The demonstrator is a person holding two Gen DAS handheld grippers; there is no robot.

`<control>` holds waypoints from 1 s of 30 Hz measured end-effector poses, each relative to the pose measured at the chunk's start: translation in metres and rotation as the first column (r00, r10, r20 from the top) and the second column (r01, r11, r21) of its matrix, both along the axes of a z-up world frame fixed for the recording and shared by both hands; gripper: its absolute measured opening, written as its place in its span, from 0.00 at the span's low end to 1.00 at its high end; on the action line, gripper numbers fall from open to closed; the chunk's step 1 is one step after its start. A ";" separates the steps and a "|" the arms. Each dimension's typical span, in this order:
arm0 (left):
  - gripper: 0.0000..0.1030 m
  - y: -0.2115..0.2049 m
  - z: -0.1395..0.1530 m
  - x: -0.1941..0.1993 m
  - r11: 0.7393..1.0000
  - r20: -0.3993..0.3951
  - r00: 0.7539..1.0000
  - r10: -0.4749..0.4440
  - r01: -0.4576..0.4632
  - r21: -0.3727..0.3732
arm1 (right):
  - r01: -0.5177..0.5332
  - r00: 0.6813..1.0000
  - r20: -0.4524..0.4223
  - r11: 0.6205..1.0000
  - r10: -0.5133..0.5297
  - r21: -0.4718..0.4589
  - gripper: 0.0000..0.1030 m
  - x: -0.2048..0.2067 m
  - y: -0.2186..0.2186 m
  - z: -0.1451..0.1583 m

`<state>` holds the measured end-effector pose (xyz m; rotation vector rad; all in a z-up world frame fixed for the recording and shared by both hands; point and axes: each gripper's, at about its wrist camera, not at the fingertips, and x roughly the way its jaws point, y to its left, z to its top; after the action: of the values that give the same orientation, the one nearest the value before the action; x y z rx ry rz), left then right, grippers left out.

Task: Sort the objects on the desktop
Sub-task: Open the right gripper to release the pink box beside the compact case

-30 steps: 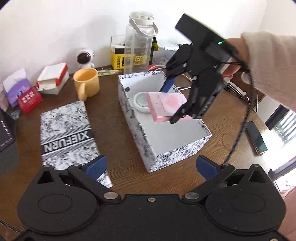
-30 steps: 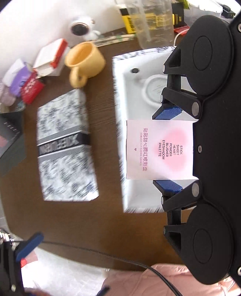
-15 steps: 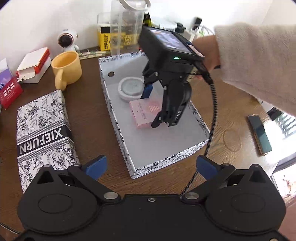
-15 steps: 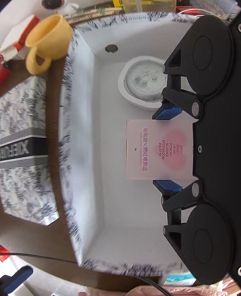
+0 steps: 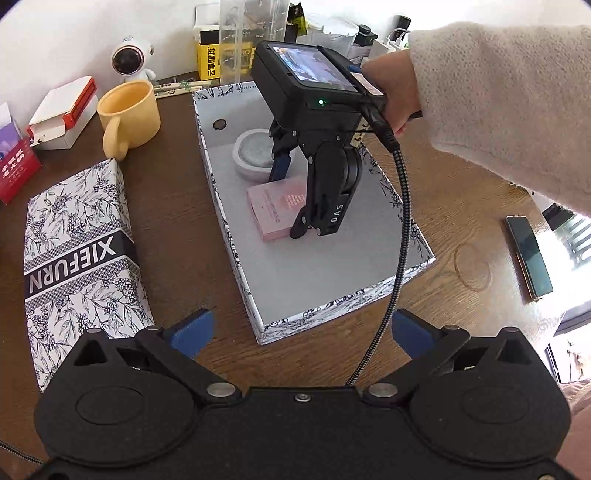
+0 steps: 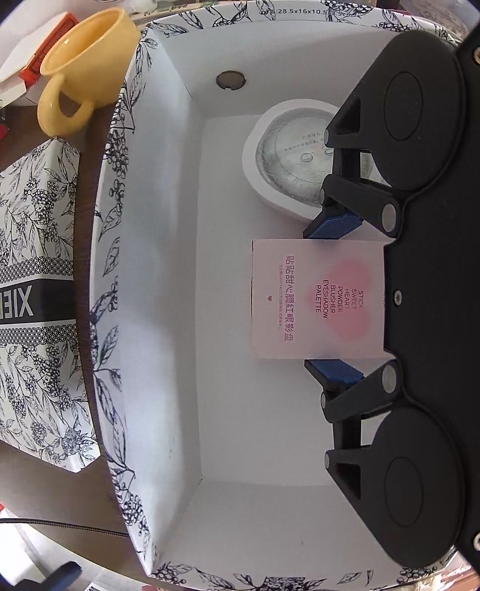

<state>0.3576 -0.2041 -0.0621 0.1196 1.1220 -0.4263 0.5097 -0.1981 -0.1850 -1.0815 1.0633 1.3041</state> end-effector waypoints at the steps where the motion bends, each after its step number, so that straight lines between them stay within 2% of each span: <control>1: 1.00 0.000 0.000 -0.001 1.000 0.000 1.000 -0.001 0.001 0.000 | -0.004 1.000 0.002 1.000 0.004 -0.003 0.67 -0.001 0.000 -0.001; 12: 1.00 0.005 0.003 -0.010 1.000 -0.002 1.000 0.020 -0.021 -0.003 | 0.004 1.000 0.004 1.000 -0.004 -0.024 0.68 -0.003 0.002 -0.003; 15: 1.00 0.008 0.006 -0.014 1.000 0.005 1.000 0.025 -0.025 -0.004 | 0.024 1.000 0.017 1.000 -0.024 -0.017 0.76 -0.002 0.004 -0.001; 17: 1.00 0.012 0.008 -0.018 1.000 0.008 1.000 0.027 -0.027 -0.006 | 0.044 0.999 -0.003 0.999 -0.044 0.002 0.86 -0.001 0.006 0.005; 22: 1.00 0.017 0.013 -0.027 1.000 0.018 0.999 0.026 -0.026 0.007 | 0.068 0.998 -0.002 0.997 -0.068 0.029 0.99 -0.008 0.009 0.023; 30: 1.00 0.028 0.030 -0.044 1.000 0.084 0.996 -0.008 0.009 -0.004 | 0.130 0.987 0.080 0.988 -0.137 0.085 1.00 -0.028 0.009 0.061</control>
<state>0.3131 -0.1765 -0.0320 0.1376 1.0382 -0.4276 0.4813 -0.1893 -0.1244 -0.9811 0.9942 1.1729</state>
